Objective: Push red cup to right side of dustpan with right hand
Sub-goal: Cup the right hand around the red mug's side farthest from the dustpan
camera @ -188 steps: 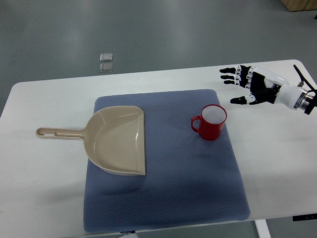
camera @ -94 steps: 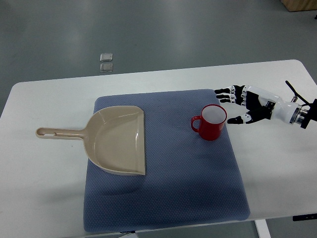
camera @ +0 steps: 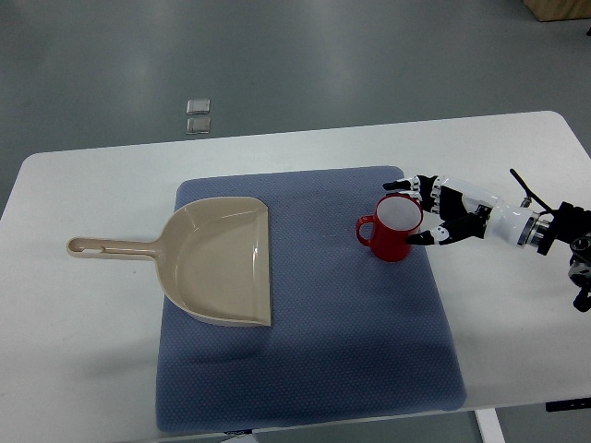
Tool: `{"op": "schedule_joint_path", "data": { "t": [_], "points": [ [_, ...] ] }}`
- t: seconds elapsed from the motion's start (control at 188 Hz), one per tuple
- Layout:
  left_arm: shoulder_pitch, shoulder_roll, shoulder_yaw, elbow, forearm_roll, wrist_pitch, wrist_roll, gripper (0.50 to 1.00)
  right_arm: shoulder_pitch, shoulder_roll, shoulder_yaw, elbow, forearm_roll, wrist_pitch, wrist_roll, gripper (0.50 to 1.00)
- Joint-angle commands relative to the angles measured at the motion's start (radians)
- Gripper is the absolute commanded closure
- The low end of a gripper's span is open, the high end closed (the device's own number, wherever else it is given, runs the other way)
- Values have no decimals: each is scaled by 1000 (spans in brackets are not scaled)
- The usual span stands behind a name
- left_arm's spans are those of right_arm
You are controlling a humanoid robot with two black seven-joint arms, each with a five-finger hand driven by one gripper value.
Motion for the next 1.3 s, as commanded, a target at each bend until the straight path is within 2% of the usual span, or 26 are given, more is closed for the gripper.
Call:
{"op": "schedule_joint_path", "data": {
  "t": [0.0,0.64,1.296],
  "points": [
    [0,0,0,0,0,0,0,500,-1,21,1,-11,0,-12,0,566],
    [0,0,0,0,-1,0,0,500,-1,78,1,-74,0,-62,0,566],
    [0,0,0,-2,-1,0,0,500,-6,129,1,-114,6,-82,0,566]
  ]
}}
